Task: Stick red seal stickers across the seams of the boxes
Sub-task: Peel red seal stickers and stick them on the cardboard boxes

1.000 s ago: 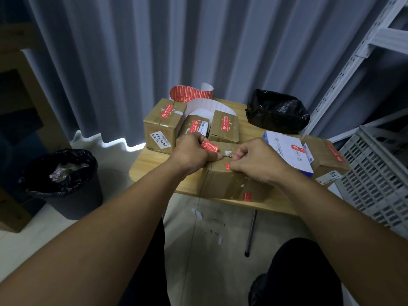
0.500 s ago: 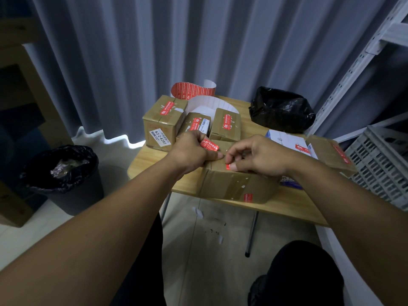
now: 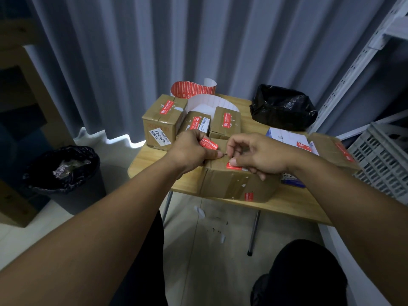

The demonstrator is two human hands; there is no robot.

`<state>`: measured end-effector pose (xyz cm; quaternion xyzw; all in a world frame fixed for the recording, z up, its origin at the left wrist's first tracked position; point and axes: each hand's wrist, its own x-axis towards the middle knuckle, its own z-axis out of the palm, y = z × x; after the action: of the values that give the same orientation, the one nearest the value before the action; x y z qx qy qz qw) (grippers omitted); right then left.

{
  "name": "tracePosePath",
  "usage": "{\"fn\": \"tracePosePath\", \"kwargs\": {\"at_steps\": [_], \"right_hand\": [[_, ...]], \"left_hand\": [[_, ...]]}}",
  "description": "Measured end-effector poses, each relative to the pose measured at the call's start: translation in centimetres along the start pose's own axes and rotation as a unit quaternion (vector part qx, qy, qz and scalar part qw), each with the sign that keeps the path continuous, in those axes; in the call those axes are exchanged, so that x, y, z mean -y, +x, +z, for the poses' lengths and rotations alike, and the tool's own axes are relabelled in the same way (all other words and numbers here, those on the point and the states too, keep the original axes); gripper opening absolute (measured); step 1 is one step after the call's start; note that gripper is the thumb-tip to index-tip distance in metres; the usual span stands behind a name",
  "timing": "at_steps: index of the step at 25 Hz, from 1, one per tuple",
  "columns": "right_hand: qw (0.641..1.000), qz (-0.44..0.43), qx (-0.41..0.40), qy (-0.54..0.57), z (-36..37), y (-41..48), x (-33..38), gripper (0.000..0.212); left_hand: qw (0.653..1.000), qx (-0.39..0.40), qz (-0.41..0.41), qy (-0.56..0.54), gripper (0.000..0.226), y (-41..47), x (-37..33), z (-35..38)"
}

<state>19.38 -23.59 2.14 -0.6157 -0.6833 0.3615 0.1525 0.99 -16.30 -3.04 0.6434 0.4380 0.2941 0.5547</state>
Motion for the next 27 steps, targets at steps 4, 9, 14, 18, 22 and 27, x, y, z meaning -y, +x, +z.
{"fn": "tracePosePath", "kwargs": {"at_steps": [4, 9, 14, 18, 22, 27], "right_hand": [[0.999, -0.019, -0.028, -0.013, 0.32, -0.17, -0.18, 0.012], [0.995, -0.035, -0.025, -0.085, 0.47, 0.06, -0.02, 0.011], [0.997, -0.042, -0.03, -0.056, 0.23, -0.68, -0.26, 0.011], [0.996, -0.067, -0.046, -0.043, 0.56, -0.39, -0.45, 0.012], [0.989, -0.077, -0.041, -0.12, 0.79, -0.01, -0.28, 0.007], [0.989, -0.055, -0.02, -0.137, 0.62, -0.23, -0.37, 0.009]], "left_hand": [[1.0, -0.001, 0.003, -0.005, 0.037, -0.06, 0.04, 0.04], [1.0, -0.001, 0.009, 0.0, 0.034, -0.01, 0.11, 0.02], [1.0, 0.006, -0.001, -0.006, 0.042, -0.06, -0.01, 0.01], [1.0, 0.002, 0.007, 0.003, 0.038, -0.04, 0.04, 0.09], [1.0, -0.003, 0.008, 0.006, 0.035, 0.14, 0.28, 0.1], [1.0, 0.0, 0.008, 0.008, 0.036, 0.06, 0.16, 0.06]]}}
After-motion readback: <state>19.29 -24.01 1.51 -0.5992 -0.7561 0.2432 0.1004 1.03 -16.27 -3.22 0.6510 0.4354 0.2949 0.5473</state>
